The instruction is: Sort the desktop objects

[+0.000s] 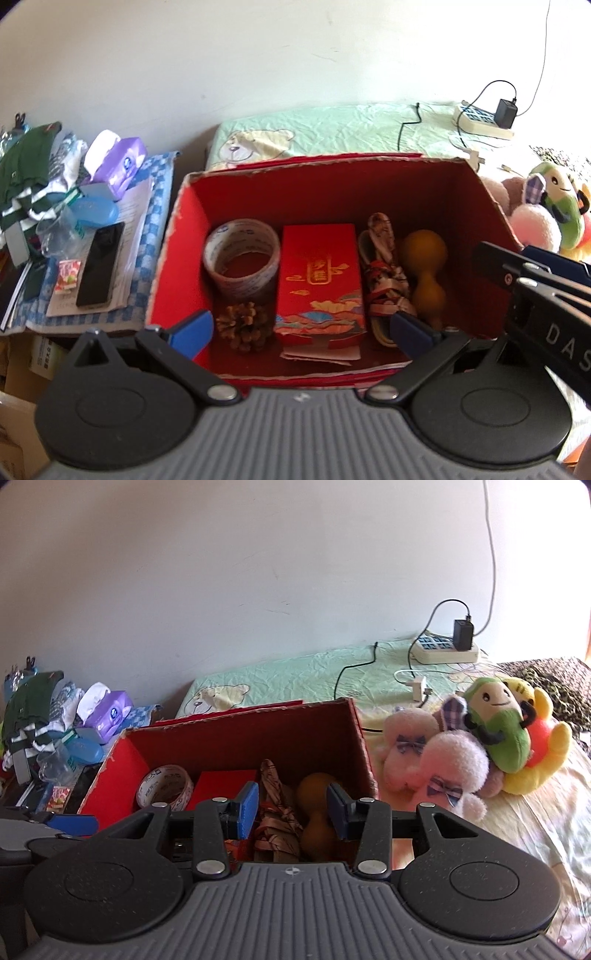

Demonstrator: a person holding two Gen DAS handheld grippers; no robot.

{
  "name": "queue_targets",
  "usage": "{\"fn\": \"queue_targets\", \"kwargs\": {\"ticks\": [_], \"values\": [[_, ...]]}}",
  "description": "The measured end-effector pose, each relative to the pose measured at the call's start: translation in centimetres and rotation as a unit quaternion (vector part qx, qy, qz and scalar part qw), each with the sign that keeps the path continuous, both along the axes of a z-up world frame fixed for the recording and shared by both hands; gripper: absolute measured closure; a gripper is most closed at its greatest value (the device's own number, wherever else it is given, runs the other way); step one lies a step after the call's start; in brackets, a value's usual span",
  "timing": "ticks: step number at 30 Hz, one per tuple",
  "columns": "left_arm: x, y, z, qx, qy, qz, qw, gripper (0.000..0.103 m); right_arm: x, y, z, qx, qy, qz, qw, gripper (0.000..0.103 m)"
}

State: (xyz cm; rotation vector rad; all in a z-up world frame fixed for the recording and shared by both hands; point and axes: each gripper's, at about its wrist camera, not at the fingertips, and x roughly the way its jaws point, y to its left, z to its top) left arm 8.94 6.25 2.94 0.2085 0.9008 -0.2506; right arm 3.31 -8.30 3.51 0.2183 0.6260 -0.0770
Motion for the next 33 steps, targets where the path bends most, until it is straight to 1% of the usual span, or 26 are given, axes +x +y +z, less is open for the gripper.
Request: {"fn": "queue_targets", "kwargs": {"ticks": [8,10,15,23,29,33], "values": [[0.1,-1.1,-1.0,0.014,0.007,-0.012,0.9998,0.001,-0.7,-0.6,-0.5,0.001,0.001,-0.019,1.000,0.059],[0.1,-1.0,-1.3,0.014,0.011,-0.013,0.9998,0.001,-0.7,-0.6,-0.7,0.002,0.003,-0.018,1.000,0.059],[0.1,-0.7,-1.5,0.017,0.002,-0.011,0.9998,0.001,-0.5,-0.4,-1.1,0.009,0.006,-0.014,1.000,0.059],[0.5,-0.1,-1.5,0.004,0.006,-0.011,0.9999,0.001,0.1,-0.2,-1.2,0.018,0.008,-0.003,1.000,0.059],[1.2,-0.1,-1.5,0.010,0.004,-0.006,0.9999,0.001,0.4,-0.2,-1.3,0.016,0.009,-0.005,1.000,0.059],[1.7,-0.3,-2.0,0.018,0.013,-0.006,0.9997,0.001,0.5,-0.3,-1.4,0.012,0.011,-0.014,1.000,0.059]]}}
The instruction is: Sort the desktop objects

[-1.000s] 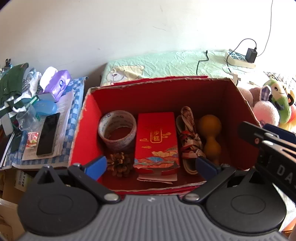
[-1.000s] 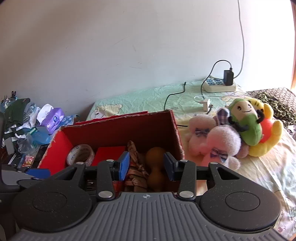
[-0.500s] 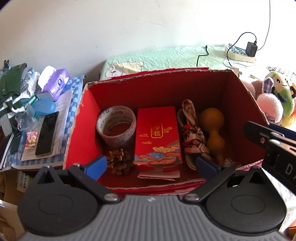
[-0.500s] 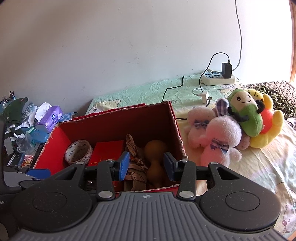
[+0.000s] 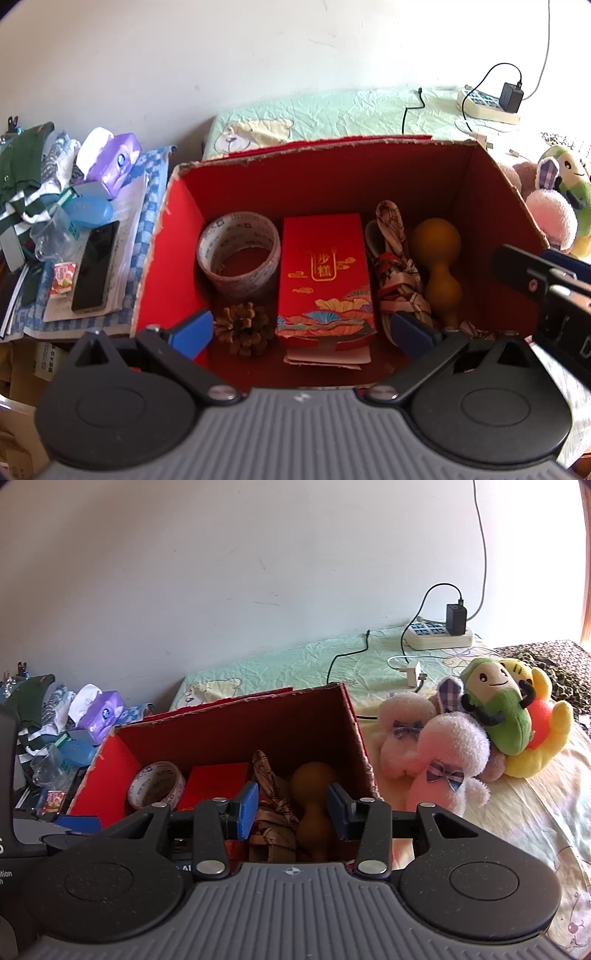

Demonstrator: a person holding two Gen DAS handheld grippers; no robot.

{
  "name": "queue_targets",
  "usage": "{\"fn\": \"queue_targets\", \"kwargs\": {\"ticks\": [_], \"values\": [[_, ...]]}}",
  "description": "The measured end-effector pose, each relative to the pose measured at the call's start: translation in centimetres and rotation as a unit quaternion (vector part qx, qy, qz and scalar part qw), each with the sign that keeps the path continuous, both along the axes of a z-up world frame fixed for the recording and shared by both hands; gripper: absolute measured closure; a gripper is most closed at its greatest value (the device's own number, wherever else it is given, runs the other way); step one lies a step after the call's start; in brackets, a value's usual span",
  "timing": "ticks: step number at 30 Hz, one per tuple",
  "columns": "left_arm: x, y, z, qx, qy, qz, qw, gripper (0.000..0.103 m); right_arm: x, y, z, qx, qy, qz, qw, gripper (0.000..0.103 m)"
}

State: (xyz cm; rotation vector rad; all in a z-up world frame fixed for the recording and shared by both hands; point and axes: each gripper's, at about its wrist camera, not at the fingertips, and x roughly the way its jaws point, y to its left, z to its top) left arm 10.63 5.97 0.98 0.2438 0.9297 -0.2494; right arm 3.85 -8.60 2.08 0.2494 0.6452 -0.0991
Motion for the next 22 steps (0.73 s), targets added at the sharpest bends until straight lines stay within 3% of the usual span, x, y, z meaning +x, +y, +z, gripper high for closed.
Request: {"fn": "queue_targets", "kwargs": {"ticks": [22], "values": [[1.6,-0.4,-0.7,0.006,-0.007,-0.007,0.9999,0.003,1.3,-0.1,-0.8,0.002,0.005,0.003,1.000,0.059]]}}
